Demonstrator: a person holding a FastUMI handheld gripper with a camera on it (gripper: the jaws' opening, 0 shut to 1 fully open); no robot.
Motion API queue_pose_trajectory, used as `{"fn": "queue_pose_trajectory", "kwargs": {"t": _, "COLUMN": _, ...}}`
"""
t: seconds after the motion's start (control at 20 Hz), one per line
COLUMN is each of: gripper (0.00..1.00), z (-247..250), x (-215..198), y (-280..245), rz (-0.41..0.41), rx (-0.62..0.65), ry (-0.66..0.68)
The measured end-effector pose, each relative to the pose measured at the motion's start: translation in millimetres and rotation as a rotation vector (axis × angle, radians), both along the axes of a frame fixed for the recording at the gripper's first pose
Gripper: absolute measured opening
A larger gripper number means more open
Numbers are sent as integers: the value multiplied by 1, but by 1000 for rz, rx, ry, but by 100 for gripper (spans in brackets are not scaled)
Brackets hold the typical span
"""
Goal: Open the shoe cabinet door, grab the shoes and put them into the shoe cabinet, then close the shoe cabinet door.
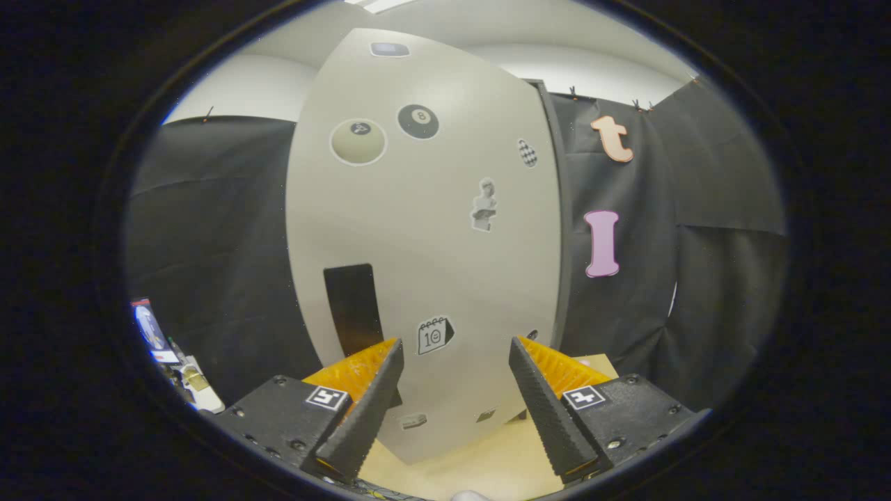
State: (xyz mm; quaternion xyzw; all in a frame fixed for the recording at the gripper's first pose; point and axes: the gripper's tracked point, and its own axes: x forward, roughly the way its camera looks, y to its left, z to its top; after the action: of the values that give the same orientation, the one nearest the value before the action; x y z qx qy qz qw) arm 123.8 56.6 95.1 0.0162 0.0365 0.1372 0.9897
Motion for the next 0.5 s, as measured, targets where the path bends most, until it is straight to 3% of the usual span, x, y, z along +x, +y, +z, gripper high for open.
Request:
{"fn": "queue_pose_trajectory", "kwargs": {"t": 0.25, "gripper": 99, "z": 2, "x": 16, "y": 42, "rz": 0, "rx": -13, "ry": 9}}
{"fn": "queue_pose_trajectory", "kwargs": {"t": 0.5, "gripper": 99, "z": 15, "x": 16, "y": 38, "rz": -24, "rx": -4, "ry": 13}}
